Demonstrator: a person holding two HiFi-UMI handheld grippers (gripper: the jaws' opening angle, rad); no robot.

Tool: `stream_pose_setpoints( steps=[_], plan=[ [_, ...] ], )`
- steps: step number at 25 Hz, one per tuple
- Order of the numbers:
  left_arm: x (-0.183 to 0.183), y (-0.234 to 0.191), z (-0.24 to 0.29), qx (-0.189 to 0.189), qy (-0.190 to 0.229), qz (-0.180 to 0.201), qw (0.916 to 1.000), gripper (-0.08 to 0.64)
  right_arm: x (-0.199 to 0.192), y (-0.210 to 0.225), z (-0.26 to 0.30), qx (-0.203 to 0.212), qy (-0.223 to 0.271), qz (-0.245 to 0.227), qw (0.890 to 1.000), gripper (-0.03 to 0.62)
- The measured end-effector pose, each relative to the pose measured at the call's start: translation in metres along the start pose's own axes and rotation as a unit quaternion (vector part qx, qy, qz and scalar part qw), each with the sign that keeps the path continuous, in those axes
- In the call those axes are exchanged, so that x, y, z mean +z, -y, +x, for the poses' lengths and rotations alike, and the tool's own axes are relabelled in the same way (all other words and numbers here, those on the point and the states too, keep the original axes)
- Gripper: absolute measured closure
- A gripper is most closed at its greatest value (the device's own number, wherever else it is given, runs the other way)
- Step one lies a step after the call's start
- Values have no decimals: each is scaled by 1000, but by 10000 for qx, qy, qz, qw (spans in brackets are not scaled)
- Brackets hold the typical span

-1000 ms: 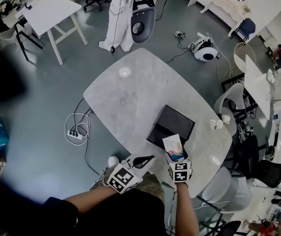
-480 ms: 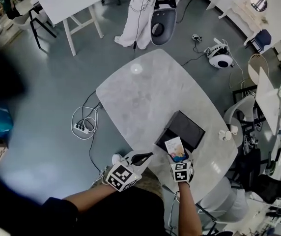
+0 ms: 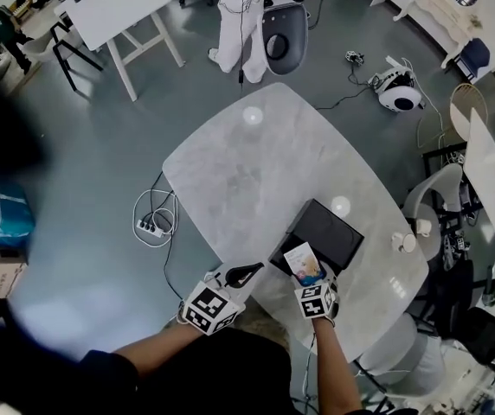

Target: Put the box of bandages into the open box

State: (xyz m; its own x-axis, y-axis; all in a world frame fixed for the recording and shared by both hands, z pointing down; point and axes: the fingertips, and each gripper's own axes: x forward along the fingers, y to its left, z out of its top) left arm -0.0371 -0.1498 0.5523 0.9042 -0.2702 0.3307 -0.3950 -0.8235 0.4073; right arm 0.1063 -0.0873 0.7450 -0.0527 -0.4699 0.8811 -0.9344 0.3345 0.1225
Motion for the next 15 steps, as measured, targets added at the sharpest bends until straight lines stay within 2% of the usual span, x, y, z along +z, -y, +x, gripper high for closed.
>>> stream_pose_setpoints(
  steps=[7, 12, 15],
  plan=[
    [-8, 12, 37, -13, -188, -57, 9998, 544, -15, 4, 19, 485, 72, -203, 9986, 256],
    [-12, 7, 49, 109, -298, -108, 9994, 545, -18, 11, 29, 666, 115, -181, 9976, 256],
    [-14, 3, 55, 184, -334, -136, 9992, 544, -18, 14, 37, 737, 60, -440, 9963, 256]
  ],
)
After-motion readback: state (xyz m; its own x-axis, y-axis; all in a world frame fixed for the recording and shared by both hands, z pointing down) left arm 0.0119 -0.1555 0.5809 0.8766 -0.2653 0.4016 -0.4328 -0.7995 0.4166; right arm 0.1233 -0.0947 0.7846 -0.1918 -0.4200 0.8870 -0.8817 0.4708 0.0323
